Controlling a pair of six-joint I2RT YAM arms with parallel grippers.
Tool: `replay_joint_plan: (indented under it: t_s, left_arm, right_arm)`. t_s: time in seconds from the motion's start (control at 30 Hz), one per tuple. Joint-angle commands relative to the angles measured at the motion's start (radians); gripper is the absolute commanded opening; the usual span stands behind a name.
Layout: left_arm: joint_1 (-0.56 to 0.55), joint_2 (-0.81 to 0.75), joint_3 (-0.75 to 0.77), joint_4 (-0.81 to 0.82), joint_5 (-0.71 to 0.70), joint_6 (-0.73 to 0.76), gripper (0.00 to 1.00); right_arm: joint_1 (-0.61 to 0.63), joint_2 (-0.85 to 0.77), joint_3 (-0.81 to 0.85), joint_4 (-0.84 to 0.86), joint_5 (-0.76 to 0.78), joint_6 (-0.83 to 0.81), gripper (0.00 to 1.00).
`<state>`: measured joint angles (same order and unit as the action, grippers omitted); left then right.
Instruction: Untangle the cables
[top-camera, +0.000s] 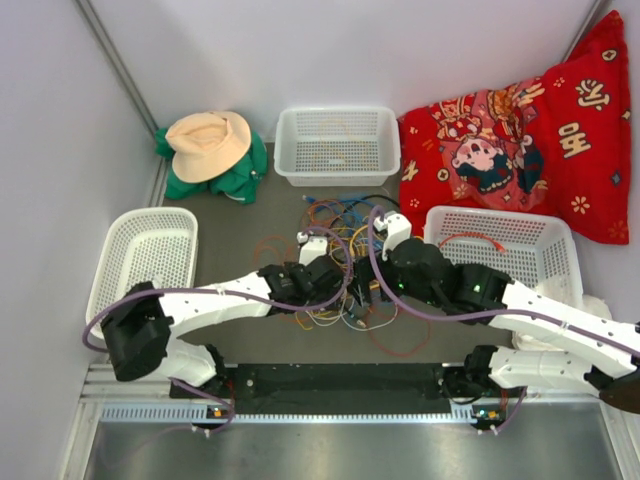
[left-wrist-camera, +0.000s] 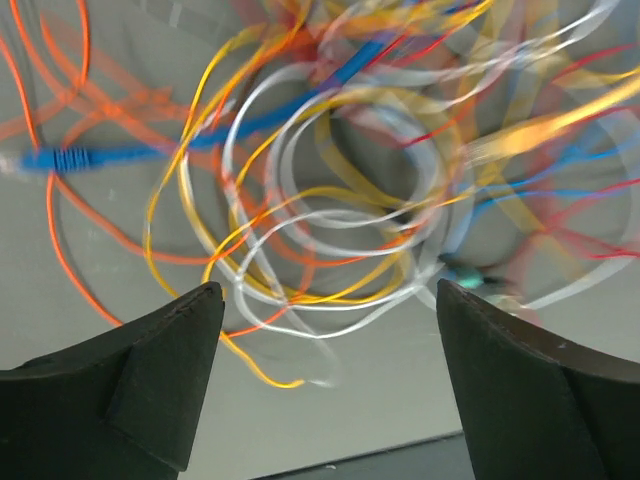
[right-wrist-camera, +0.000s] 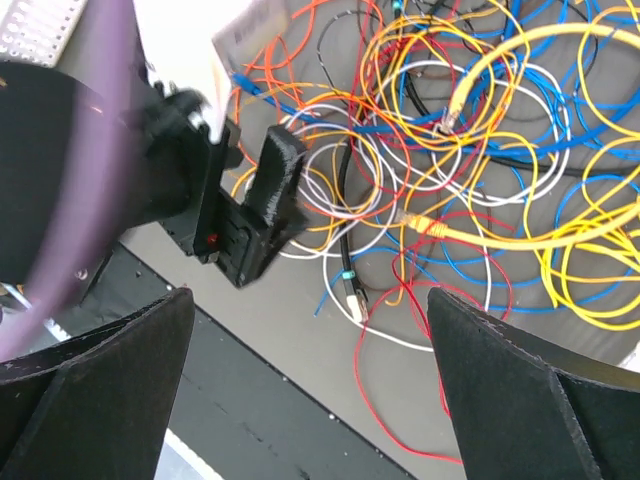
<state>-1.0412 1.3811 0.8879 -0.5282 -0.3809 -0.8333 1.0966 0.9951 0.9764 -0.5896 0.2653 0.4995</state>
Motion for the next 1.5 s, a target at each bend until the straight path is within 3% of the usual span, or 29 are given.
replay_joint_plan:
  t_s: [0.0, 0.1, 0.13, 0.2, 0.23, 0.5, 0.63, 0.8, 1.1, 1.3, 1.47]
  left_arm:
    - [0.003, 0.012, -0.07, 0.109, -0.007, -0.058, 0.83]
    - [0.003, 0.035, -0.081, 0.123, -0.01, -0.067, 0.6]
    - [0.004, 0.038, -0.079, 0.126, -0.01, -0.066, 0.42]
    - [0.003, 0.03, -0.069, 0.131, -0.009, -0.061, 0.21]
    - [0.003, 0.021, -0.063, 0.126, -0.025, -0.059, 0.0]
    - [0.003, -0.324, 0.086, 0.132, -0.133, 0.098, 0.0]
    - [0.003, -0.448, 0.195, 0.166, -0.136, 0.195, 0.0]
    - [0.003, -0.406, 0.478, 0.008, -0.092, 0.307, 0.0]
    - [0.003, -0.295, 0.801, -0.036, -0.029, 0.427, 0.0]
    - [0.003, -0.215, 0.893, -0.059, 0.0, 0.456, 0.0]
    - [0.003, -0.205, 0.89, -0.056, 0.013, 0.448, 0.0]
  right_arm:
    - [0.0, -0.022, 0.013, -0.025, 0.029, 0.028, 0.99]
    - [0.0, -0.029, 0.018, -0.042, 0.037, 0.028, 0.98]
    - [0.0, -0.029, 0.021, -0.047, 0.038, 0.025, 0.98]
    - [0.0, -0.03, 0.028, -0.055, 0.04, 0.028, 0.98]
    - [0.0, -0.032, 0.03, -0.056, 0.041, 0.027, 0.98]
    - [0.002, -0.09, 0.027, -0.075, 0.094, 0.028, 0.98]
    - [0.0, -0.173, -0.008, -0.007, 0.101, 0.03, 0.98]
    - [0.0, -0.246, -0.054, 0.079, 0.084, 0.034, 0.98]
    - [0.0, -0.215, -0.038, 0.227, -0.06, -0.056, 0.96]
    - [0.003, -0.098, -0.057, 0.398, -0.124, -0.157, 0.95]
    - [0.003, 0.075, -0.107, 0.582, -0.02, -0.245, 0.95]
